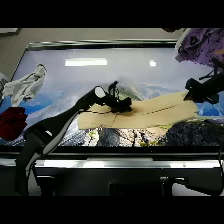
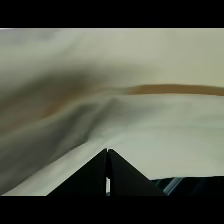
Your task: Fold the clothes and pants, and hang the long-sleeved shirts on hangers.
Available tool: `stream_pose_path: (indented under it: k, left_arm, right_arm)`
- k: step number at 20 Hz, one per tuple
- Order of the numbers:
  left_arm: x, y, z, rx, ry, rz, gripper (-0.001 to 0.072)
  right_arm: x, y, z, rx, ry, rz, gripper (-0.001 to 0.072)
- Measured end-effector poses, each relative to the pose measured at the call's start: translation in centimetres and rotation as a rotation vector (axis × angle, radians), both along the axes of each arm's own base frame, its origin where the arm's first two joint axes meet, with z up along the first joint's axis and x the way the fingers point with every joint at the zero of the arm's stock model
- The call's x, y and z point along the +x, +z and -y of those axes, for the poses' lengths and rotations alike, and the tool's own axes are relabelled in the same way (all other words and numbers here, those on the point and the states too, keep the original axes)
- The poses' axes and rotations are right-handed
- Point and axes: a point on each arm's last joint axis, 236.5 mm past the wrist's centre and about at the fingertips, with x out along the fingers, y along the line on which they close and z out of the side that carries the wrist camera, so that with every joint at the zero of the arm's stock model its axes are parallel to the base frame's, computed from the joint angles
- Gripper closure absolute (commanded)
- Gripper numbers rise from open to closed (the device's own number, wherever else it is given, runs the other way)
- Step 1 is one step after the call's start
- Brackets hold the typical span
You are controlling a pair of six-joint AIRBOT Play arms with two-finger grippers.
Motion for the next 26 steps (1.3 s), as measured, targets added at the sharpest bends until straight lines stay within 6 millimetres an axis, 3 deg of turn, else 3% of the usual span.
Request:
stream_pose_path:
  k: [5, 8, 11, 14, 17, 20, 22, 26]
  left_arm:
    - [-2.9, -0.8, 6.4, -0.106, 0.003, -0.058, 0.0691]
    - [-3.8, -1.0, 9.0, -0.144, 0.018, -0.073, 0.0691]
    - [-4.2, -1.1, 10.0, -0.16, 0.022, -0.083, 0.0693]
    - [-3.2, -0.7, 8.7, -0.141, 0.01, -0.066, 0.0693]
    - [-1.3, 1.1, 4.9, -0.066, -0.042, 0.001, 0.0693]
    - [1.5, 3.7, -1.7, 0.085, -0.067, 0.094, 0.0692]
    - [3.7, 5.8, -7.5, 0.219, -0.04, 0.151, 0.0691]
    - [6.8, 10.8, -19.8, 0.443, 0.064, 0.227, 0.069]
  right_arm:
    - [-0.5, 1.3, 0.1, -0.009, -0.016, 0.004, 0.0682]
    - [-0.9, 1.5, 0.1, -0.008, -0.023, -0.008, 0.0682]
    - [-1.1, 1.6, 0.1, -0.011, -0.027, -0.013, 0.0682]
    - [-1.1, 1.5, 0.4, -0.02, -0.034, -0.015, 0.0682]
    - [-0.6, 1.7, -0.4, 0.007, -0.046, 0.002, 0.0682]
    - [1.2, 2.5, -3.4, 0.076, -0.046, 0.063, 0.0682]
    - [2.4, 3.0, -6.7, 0.117, -0.027, 0.104, 0.0682]
    - [3.9, 4.2, -15.4, 0.197, 0.024, 0.179, 0.0682]
